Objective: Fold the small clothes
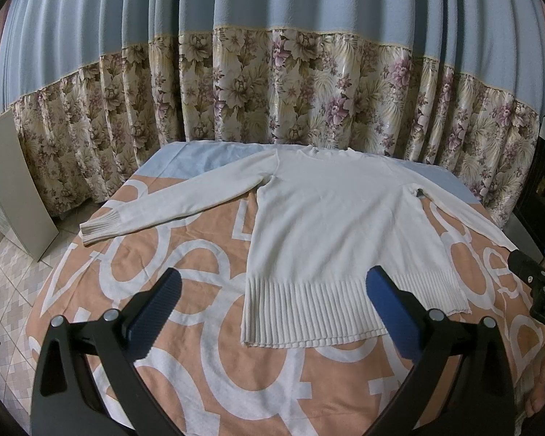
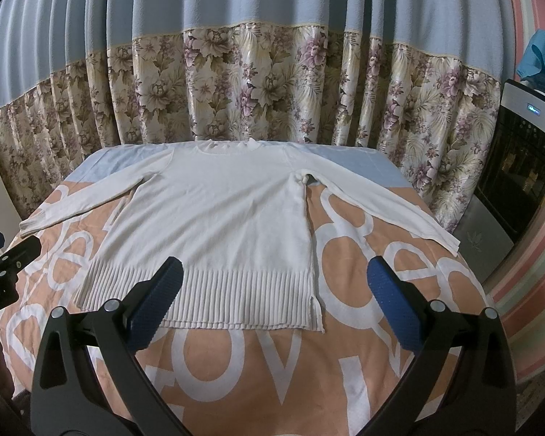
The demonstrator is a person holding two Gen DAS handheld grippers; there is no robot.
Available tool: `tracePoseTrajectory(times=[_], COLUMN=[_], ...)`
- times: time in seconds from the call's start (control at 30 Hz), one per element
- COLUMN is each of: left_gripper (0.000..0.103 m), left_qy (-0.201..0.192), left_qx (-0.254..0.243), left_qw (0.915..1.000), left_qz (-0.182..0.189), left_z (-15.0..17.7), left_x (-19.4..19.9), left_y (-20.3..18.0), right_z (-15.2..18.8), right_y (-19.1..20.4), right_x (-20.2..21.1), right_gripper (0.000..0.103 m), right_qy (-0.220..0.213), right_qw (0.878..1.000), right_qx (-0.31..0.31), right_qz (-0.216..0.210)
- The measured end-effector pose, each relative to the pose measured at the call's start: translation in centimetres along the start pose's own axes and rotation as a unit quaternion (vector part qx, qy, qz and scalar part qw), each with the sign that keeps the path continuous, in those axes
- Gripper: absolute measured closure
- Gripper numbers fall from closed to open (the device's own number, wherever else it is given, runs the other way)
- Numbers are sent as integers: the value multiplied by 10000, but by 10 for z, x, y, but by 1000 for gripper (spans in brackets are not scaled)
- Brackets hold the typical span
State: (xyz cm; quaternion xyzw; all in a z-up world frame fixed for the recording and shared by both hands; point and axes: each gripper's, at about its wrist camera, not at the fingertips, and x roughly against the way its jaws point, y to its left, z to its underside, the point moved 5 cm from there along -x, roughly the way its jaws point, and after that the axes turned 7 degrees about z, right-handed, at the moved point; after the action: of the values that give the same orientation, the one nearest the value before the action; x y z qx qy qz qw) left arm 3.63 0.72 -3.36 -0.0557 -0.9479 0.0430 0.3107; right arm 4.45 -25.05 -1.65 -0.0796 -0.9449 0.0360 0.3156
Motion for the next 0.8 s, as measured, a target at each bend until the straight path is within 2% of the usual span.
tracePoseTrajectory(times=[0.3,0.8], left_gripper=[2,2], left_qy=[37,68], left_qx=[-76,-54], left_qw=[10000,9999], left_qz=[-45,-113], left_z=[8,2], left_x=[4,-1], left_y=[6,4], right_z=[12,4], right_y=[3,3], right_x=[-5,-8], right_gripper=[3,3], right_qy=[146,180], right_qw=[9998,9998], right_qx=[-86,-67], right_qz=[-63,-68])
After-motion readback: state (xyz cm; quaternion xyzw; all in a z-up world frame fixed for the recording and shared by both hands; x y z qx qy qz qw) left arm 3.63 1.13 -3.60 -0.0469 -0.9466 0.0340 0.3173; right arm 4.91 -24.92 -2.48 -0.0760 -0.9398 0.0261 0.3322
